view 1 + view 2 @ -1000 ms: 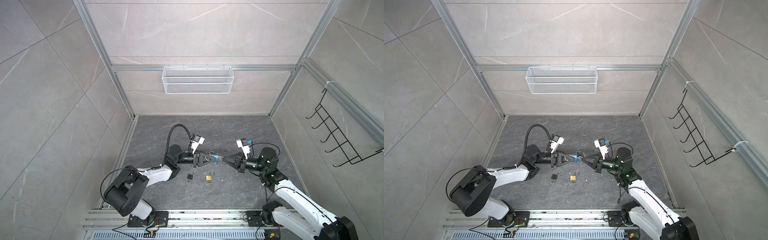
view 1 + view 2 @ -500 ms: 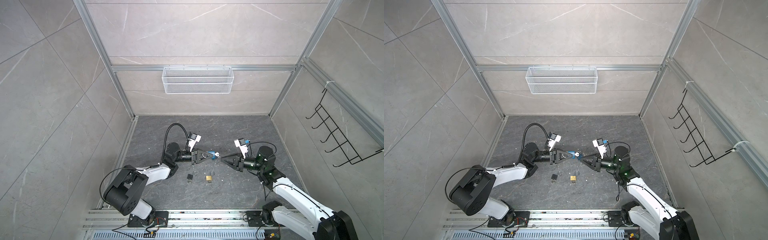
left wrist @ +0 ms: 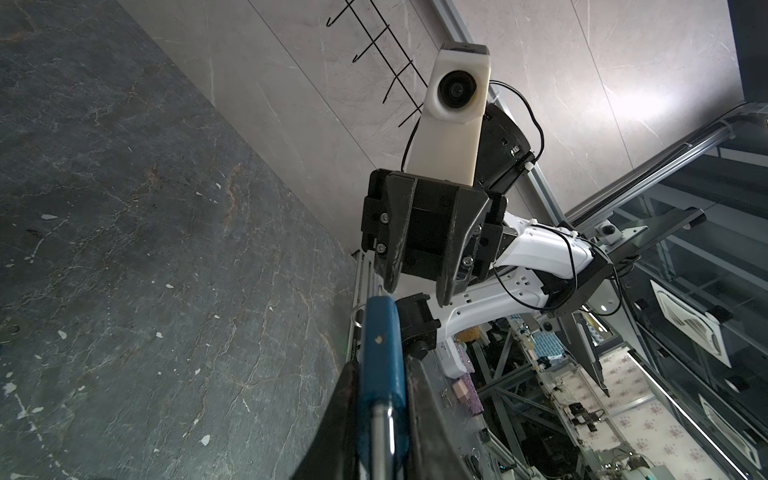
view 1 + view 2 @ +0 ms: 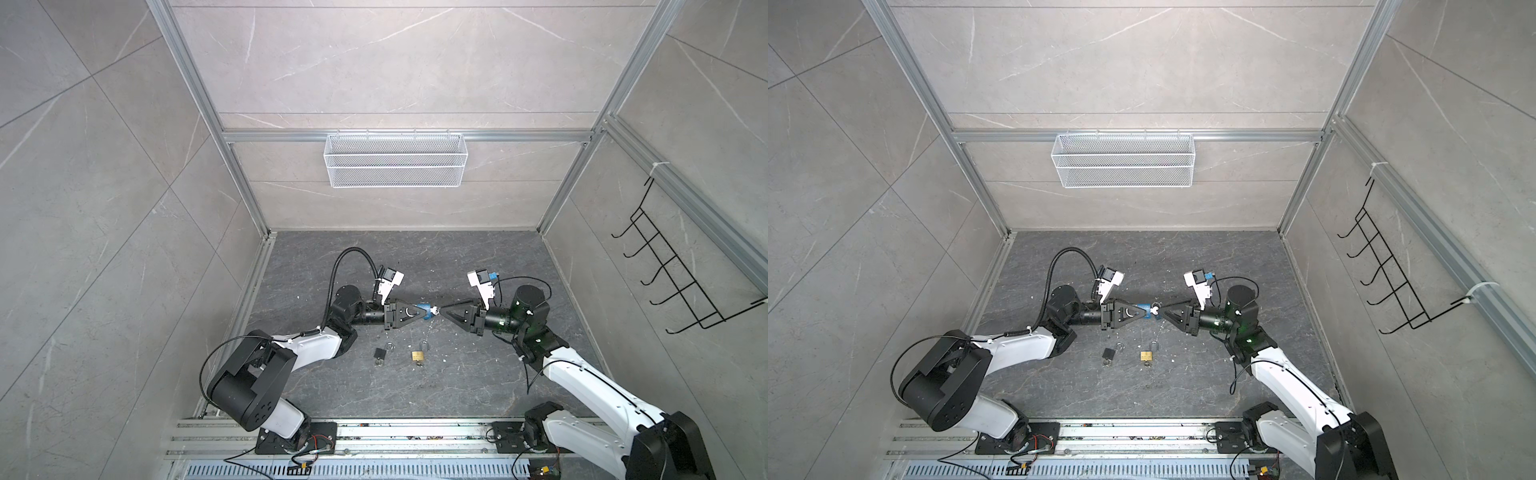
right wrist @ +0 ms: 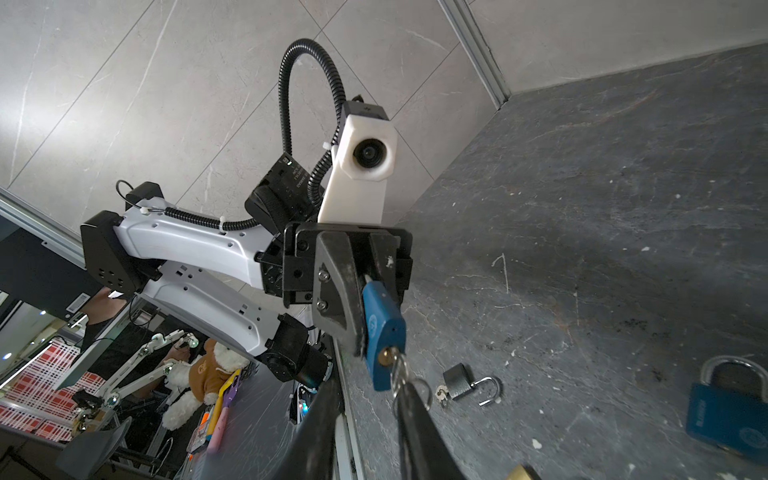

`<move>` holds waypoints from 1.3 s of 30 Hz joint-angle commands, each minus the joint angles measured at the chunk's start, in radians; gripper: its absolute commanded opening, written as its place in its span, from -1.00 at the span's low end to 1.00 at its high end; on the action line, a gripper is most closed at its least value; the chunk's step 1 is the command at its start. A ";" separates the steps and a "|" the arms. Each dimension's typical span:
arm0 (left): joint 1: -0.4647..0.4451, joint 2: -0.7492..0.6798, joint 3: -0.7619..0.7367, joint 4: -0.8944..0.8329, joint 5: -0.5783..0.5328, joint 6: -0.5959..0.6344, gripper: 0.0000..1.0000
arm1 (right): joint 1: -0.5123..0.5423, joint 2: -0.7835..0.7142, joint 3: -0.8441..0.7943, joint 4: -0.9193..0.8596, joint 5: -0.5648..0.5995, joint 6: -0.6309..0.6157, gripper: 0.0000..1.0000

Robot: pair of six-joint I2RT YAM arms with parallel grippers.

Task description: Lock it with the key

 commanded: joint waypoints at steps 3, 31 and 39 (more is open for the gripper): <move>-0.006 -0.045 0.035 0.038 0.006 0.034 -1.00 | 0.007 0.033 0.038 -0.005 0.010 -0.031 -0.43; -0.013 -0.060 0.041 0.002 0.006 0.058 -1.00 | 0.039 0.102 0.054 -0.017 -0.011 -0.053 -0.66; -0.013 -0.035 0.053 0.019 0.010 0.007 -1.00 | 0.043 0.088 0.014 0.037 -0.021 -0.052 -0.89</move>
